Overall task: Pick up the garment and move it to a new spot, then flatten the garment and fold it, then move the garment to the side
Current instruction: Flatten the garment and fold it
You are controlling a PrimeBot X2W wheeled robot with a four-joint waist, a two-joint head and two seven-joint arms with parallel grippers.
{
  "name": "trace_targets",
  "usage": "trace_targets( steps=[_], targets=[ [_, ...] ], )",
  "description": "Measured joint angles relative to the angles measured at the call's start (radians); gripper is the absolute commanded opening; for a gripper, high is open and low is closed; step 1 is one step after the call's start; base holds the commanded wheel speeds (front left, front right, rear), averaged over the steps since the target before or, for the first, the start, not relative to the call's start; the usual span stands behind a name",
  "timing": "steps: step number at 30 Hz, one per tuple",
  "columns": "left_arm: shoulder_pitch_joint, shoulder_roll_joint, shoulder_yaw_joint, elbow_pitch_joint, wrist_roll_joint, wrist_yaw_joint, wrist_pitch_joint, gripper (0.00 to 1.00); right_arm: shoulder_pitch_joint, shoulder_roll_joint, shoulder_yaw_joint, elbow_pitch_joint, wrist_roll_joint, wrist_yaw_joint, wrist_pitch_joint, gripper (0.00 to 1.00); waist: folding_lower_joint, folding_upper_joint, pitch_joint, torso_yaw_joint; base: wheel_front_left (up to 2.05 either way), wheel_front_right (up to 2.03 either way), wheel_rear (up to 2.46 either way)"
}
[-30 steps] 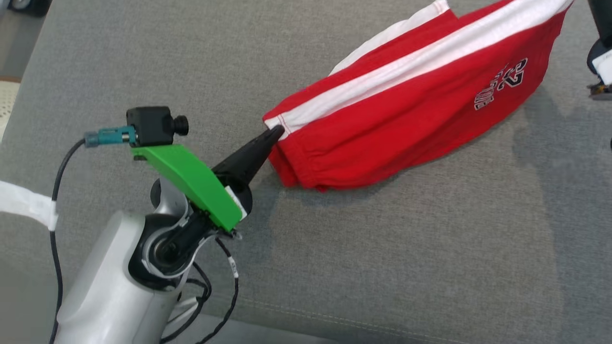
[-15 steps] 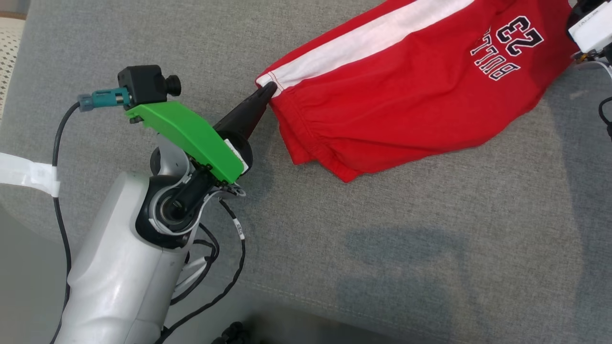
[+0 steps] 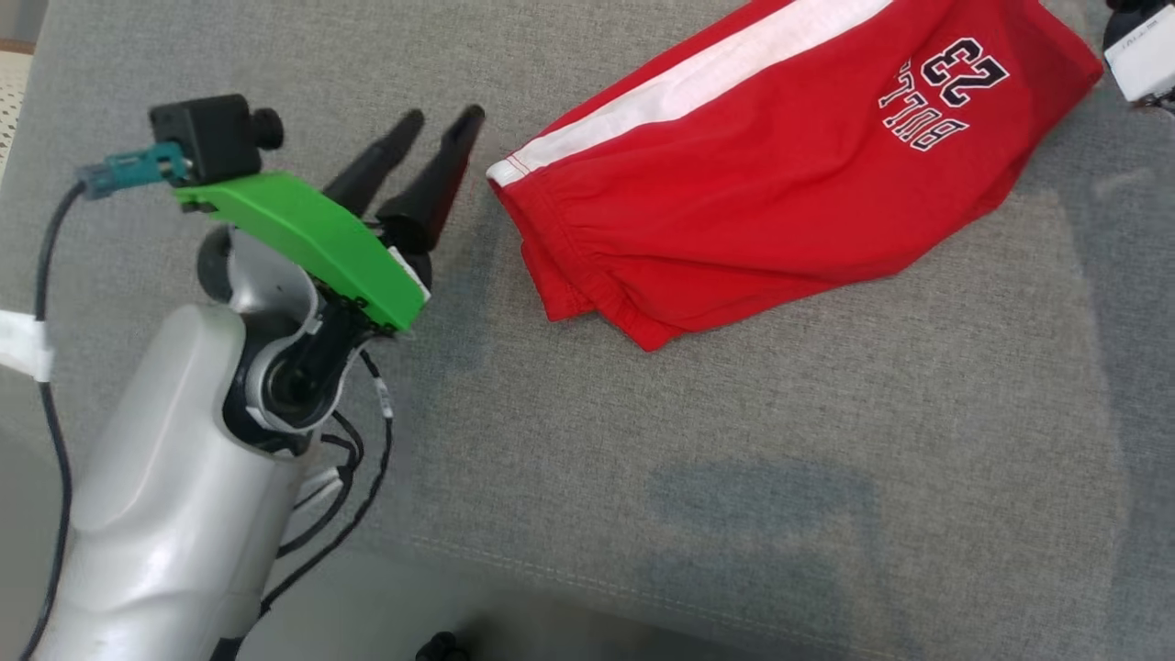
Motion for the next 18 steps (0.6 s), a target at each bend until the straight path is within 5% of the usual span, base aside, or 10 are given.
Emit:
trace_targets(
  steps=[8, 18],
  targets=[
    [0.012, 0.033, -0.052, -0.052, 0.187, -0.017, -0.132, 1.0, 0.103, -0.052, -0.009, 0.087, -0.031, -0.002, -0.03, 1.0, -0.0001, 0.0, -0.036, 0.007, 0.0, 0.0, 0.0],
    [0.157, 0.025, -0.083, -0.066, 0.238, 0.008, -0.232, 1.0, 0.174, -0.048, -0.01, 0.175, 0.007, -0.012, -0.004, 1.0, -0.0001, 0.0, -0.049, 0.064, 0.0, 0.0, 0.0]
  ],
)
